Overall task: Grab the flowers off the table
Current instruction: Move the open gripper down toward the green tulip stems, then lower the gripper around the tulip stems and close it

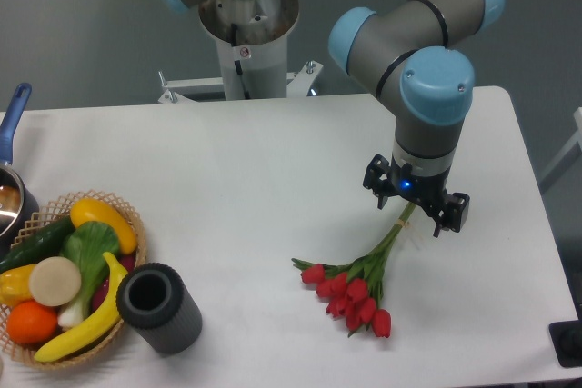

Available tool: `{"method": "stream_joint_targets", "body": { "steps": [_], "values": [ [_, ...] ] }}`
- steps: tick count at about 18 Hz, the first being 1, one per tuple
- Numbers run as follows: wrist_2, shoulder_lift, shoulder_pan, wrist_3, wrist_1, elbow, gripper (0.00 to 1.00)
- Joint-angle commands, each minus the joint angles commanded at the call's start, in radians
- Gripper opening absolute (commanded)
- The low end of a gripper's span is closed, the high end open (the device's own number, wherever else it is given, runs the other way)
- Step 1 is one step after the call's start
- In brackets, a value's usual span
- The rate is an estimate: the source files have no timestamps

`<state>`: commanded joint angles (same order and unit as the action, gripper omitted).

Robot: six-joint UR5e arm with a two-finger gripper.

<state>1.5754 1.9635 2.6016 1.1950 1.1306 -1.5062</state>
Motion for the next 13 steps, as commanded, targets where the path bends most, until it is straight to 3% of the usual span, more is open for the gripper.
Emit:
{"method": "stream_joint_targets", "body": {
  "steps": [3, 8, 13],
  "values": [
    [-0.002, 0.000, 0.005, 0.000, -0.049, -0.048, 1.00],
    [0.000, -0.011, -0.008, -0.011, -0.270, -0.183, 1.00],
    [0.009, 0.002, -0.005, 0.028, -0.295, -0.223, 1.00]
  ]
}}
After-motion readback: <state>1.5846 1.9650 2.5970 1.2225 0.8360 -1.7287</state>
